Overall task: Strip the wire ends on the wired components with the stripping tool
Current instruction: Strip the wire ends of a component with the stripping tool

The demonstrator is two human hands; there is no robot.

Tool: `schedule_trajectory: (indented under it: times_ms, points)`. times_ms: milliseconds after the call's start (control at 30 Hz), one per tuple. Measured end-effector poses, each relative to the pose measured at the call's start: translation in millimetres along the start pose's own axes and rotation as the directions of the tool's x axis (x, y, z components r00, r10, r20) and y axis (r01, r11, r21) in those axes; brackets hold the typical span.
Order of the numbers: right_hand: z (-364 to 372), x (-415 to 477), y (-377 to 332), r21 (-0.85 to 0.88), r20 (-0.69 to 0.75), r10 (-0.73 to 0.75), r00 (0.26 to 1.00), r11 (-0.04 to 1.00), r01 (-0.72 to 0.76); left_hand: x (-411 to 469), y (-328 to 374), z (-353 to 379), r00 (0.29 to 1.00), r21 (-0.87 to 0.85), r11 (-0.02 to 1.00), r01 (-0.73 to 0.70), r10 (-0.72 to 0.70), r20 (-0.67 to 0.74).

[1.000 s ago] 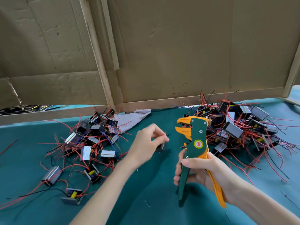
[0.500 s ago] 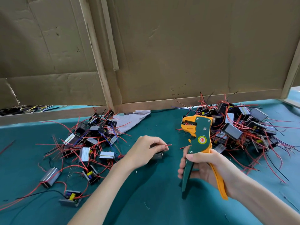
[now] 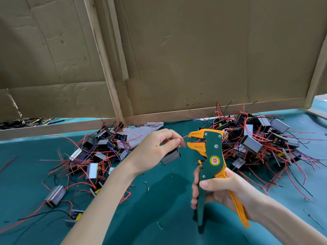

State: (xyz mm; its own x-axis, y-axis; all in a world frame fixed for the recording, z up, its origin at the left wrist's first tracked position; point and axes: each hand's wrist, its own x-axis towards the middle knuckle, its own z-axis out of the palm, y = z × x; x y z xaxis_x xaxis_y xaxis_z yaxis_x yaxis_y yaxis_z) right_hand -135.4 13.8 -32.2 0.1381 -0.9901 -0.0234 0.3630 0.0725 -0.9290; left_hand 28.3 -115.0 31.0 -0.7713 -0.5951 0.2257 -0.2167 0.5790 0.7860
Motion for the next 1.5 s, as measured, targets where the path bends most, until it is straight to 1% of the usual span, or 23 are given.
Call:
schedule_trajectory:
  times_ms: [167, 333, 433, 567, 733, 867, 1000, 1100, 1133, 1167, 1233, 1267, 1300, 1367, 1400, 1433, 1467, 1500]
  points:
    - [1, 0, 0, 0.007, 0.001, 0.009, 1.000, 1.000, -0.009, -2, 6, -4, 0.998, -0.053, 0.998, 0.014, -0.010, 0.061]
    - [1, -2, 1, -0.003, 0.044, 0.018, 0.999, 1.000, -0.018, -3, 7, -4, 0.989, -0.021, 0.999, 0.027, -0.024, 0.144]
    - [2, -3, 2, -0.031, 0.076, 0.018, 0.997, 0.999, -0.016, -4, 9, -4, 0.984, -0.026, 0.999, 0.023, -0.019, 0.174]
    - [2, -4, 1, -0.083, 0.091, 0.015, 0.996, 0.996, -0.007, -6, 10, -8, 0.976, -0.076, 0.996, 0.036, -0.018, 0.217]
    - [2, -6, -2, -0.141, 0.086, 0.021, 0.996, 0.990, -0.009, -7, 10, -11, 0.970, -0.122, 0.992, 0.029, 0.001, 0.242]
    - [4, -9, -2, -0.188, 0.029, 0.027, 0.999, 0.982, -0.021, -8, 9, -14, 0.966, -0.149, 0.988, 0.033, 0.007, 0.258]
    - [15, -11, 5, -0.183, -0.057, 0.024, 0.998, 0.982, -0.034, -9, 6, -16, 0.957, -0.132, 0.991, 0.037, 0.003, 0.291]
    - [25, -9, 18, -0.161, -0.224, 0.007, 0.974, 0.986, -0.044, -6, -1, -13, 0.956, -0.080, 0.995, 0.065, -0.039, 0.291]
    - [25, -8, 21, -0.142, -0.265, 0.013, 0.964, 0.988, -0.053, -5, -5, -11, 0.959, -0.048, 0.996, 0.078, -0.062, 0.278]
    - [25, -7, 22, -0.108, -0.264, 0.035, 0.964, 0.992, -0.065, -4, -9, -9, 0.961, -0.022, 0.995, 0.097, -0.088, 0.261]
    - [24, -5, 18, 0.035, -0.167, 0.086, 0.982, 0.996, -0.081, 0, -14, -4, 0.970, 0.018, 0.992, 0.123, -0.124, 0.211]
    - [23, -4, 15, 0.113, -0.121, 0.096, 0.988, 0.990, -0.082, 2, -14, -3, 0.978, 0.045, 0.991, 0.123, -0.129, 0.163]
    - [21, -2, 14, 0.169, -0.111, 0.095, 0.989, 0.983, -0.075, 5, -13, -3, 0.988, 0.082, 0.990, 0.115, -0.122, 0.091]
    - [18, 1, 13, 0.216, -0.148, 0.093, 0.985, 0.975, -0.060, 14, -5, -2, 0.991, 0.111, 0.991, 0.072, -0.059, -0.121]
    - [17, 2, 14, 0.236, -0.161, 0.095, 0.982, 0.970, -0.055, 21, 2, -1, 0.972, 0.058, 0.998, 0.039, -0.024, -0.235]
    - [15, 2, 14, 0.262, -0.170, 0.100, 0.980, 0.964, -0.053, 29, 10, 2, 0.942, -0.034, 0.999, 0.006, -0.017, -0.336]
    - [14, 3, 14, 0.294, -0.174, 0.109, 0.979, 0.954, -0.054, 39, 18, 6, 0.910, -0.144, 0.989, -0.025, -0.038, -0.414]
    - [13, 2, 14, 0.324, -0.178, 0.124, 0.976, 0.944, -0.061, 51, 26, 13, 0.884, -0.253, 0.966, -0.053, -0.072, -0.462]
